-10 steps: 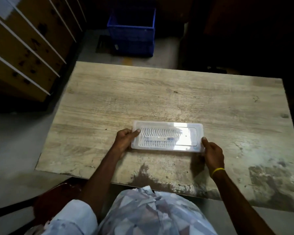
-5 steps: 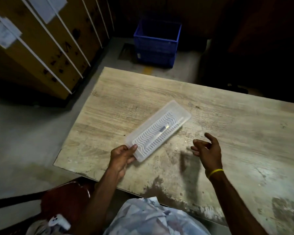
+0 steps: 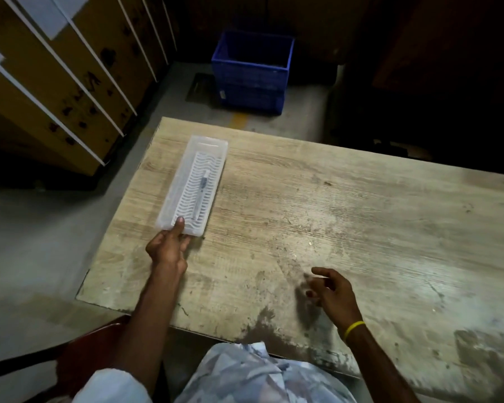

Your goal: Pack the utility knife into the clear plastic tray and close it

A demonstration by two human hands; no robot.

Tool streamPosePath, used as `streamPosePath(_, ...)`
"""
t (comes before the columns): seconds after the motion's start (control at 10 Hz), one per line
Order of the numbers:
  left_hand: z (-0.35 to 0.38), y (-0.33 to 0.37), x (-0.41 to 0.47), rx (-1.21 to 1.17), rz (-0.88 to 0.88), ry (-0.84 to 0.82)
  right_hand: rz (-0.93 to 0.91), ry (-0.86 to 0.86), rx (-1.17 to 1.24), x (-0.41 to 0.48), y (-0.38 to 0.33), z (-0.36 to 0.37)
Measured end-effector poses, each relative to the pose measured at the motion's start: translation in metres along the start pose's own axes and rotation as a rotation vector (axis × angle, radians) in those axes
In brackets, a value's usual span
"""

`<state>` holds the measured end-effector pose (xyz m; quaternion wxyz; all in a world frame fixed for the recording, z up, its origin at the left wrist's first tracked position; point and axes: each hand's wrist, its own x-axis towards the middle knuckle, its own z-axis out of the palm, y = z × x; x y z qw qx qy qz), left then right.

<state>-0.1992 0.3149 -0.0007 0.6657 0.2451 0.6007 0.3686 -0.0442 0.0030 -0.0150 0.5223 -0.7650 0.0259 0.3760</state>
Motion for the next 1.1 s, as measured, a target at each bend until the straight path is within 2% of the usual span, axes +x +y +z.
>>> streamPosePath(0.3,-0.002,-0.009,-0.007,-0.03,-0.011,0.085,0.055,0.028,-0.002,-0.01,0.018,-0.008)
streamPosePath(0.6,-0.002,-0.009,-0.018,0.01,-0.062,0.081,0.062,0.02,-0.009,-0.012,0.023,-0.015)
streamPosePath(1.0,-0.004,-0.025,-0.034,0.119,-0.077,0.016,0.067,0.072,0.02,-0.018,0.037,-0.033)
streamPosePath(1.1,-0.004,-0.034,-0.051,0.164,-0.136,-0.041,0.069,0.084,0.025,-0.018,0.05,-0.035)
